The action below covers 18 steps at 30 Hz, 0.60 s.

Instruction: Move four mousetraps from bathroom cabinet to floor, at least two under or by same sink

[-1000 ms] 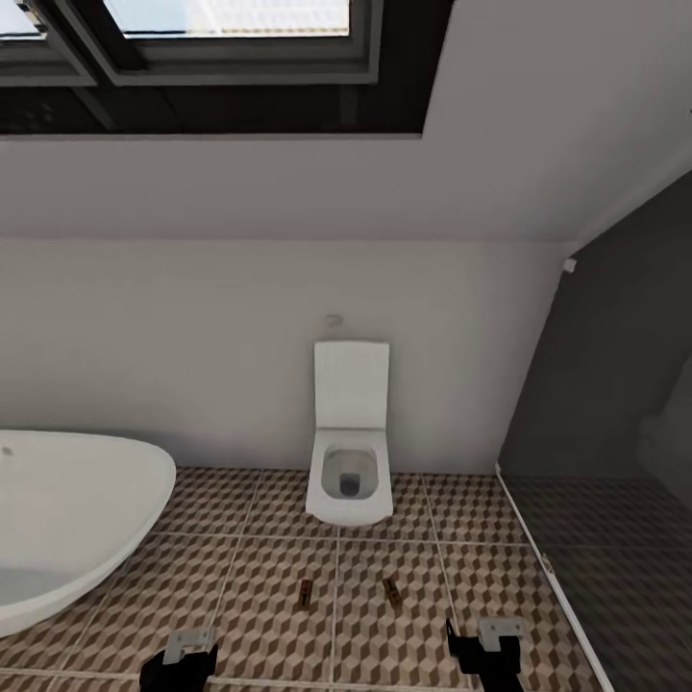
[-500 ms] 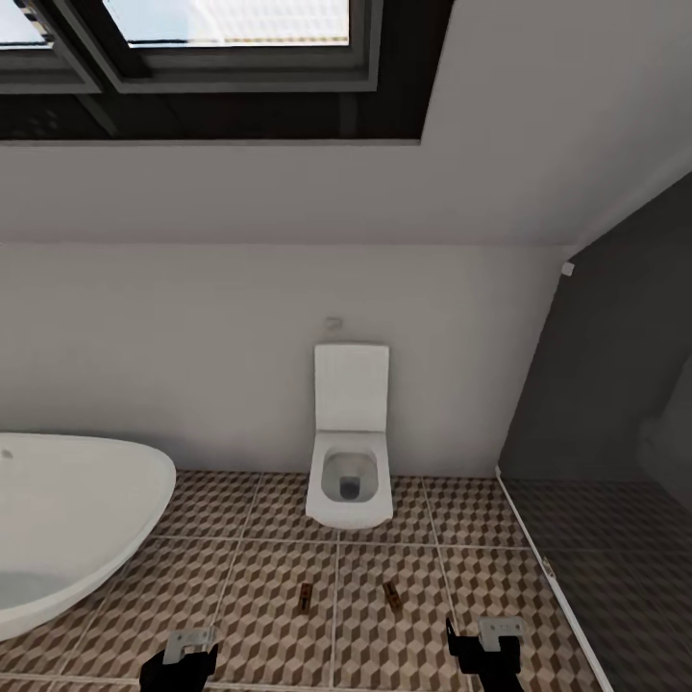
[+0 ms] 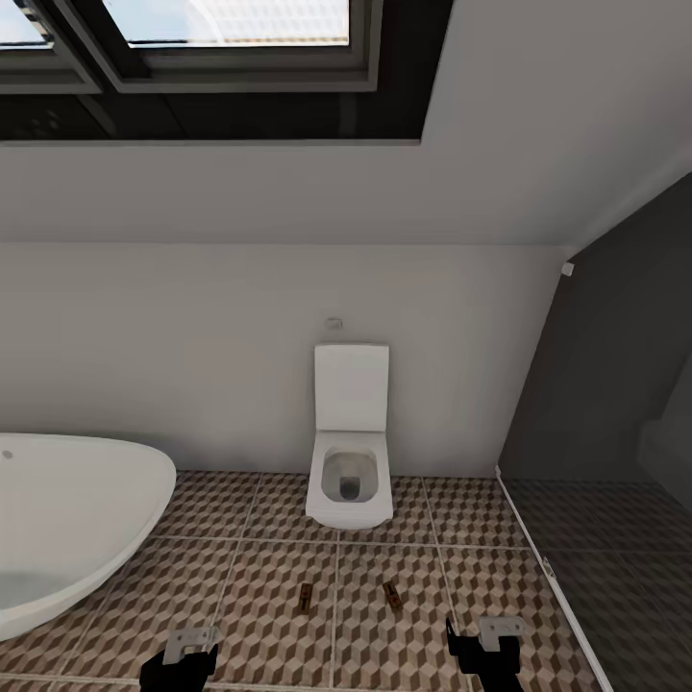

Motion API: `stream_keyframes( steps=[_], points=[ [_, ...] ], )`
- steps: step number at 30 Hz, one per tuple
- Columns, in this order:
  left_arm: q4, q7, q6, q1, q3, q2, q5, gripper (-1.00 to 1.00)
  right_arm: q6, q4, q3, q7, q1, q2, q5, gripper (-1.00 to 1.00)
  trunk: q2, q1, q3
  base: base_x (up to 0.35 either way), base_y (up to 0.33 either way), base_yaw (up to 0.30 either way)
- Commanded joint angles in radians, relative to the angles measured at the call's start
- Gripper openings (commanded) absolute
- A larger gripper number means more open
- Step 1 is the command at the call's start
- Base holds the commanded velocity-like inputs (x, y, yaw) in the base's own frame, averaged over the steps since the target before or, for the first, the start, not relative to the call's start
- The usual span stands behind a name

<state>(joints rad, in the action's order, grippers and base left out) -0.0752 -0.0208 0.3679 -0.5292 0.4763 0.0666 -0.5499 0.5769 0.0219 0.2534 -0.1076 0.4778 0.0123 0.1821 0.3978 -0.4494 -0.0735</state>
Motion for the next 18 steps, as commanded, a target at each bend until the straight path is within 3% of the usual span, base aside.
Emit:
stream_keyframes(
  steps=[1, 18],
  points=[
    [-0.003, -0.002, 0.005, -0.001, 0.007, -0.001, -0.001, 1.00, 0.002, 0.000, 0.009, -0.003, 0.001, 0.000, 0.007, 1.00, 0.002, -0.001, -0.002, 0.000, 0.000, 0.000],
    [-0.003, -0.002, 0.005, -0.002, 0.007, -0.001, -0.001, 1.00, 0.002, 0.000, 0.009, -0.003, 0.001, 0.000, 0.007, 1.00, 0.002, -0.001, -0.002, 0.000, 0.000, 0.000]
  ],
)
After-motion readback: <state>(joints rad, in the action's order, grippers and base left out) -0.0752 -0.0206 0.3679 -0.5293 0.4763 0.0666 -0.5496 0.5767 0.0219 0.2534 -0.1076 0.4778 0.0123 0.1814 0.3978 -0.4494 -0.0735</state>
